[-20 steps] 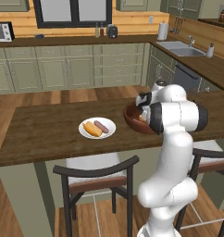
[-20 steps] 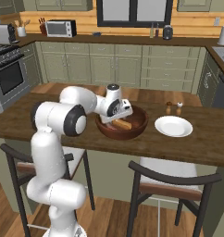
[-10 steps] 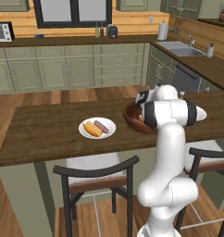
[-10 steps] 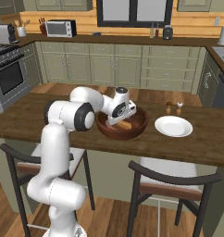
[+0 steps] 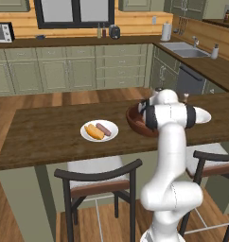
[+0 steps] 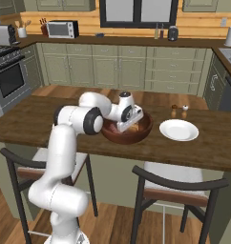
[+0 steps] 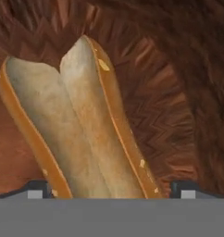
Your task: Place one bun and one sausage from the bowl on each plate.
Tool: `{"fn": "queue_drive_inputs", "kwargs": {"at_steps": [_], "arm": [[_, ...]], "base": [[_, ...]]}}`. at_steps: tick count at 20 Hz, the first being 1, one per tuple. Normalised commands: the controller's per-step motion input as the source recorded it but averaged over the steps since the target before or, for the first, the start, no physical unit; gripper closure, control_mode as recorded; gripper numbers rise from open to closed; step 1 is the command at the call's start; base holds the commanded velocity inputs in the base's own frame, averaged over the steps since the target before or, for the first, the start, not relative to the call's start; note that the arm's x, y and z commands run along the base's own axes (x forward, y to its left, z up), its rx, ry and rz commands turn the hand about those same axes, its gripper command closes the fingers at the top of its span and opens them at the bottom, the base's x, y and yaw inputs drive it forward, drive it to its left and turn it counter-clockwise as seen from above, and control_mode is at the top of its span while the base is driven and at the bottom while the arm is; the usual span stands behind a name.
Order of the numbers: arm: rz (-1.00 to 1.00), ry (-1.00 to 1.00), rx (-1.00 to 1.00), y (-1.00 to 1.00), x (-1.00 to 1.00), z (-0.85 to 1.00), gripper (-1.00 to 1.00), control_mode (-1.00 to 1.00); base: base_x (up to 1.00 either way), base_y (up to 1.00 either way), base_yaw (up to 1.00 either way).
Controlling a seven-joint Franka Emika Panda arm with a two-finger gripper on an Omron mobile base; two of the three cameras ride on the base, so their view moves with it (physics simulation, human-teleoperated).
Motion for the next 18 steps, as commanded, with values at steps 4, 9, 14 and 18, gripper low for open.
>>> {"fn": "queue_drive_inputs", "kwargs": {"at_steps": [4, 9, 14, 18], "arm": [[0.04, 0.18, -0.28, 0.00, 0.00, -0.96, 1.00, -1.00], [0.05, 0.19, -0.21, -0.08, -0.01, -0.89, 1.00, -1.00], [0.06, -0.06, 0.01, -0.29, -0.47, -0.21, 1.00, -1.00], [0.02, -0.44, 0.16, -0.14, -0.91, 0.34, 1.00, -1.00]], "base": [[0.00, 0.00, 0.00], [0.00, 0.00, 0.00], [0.00, 0.00, 0.00], [0.00, 0.00, 0.00]]}}
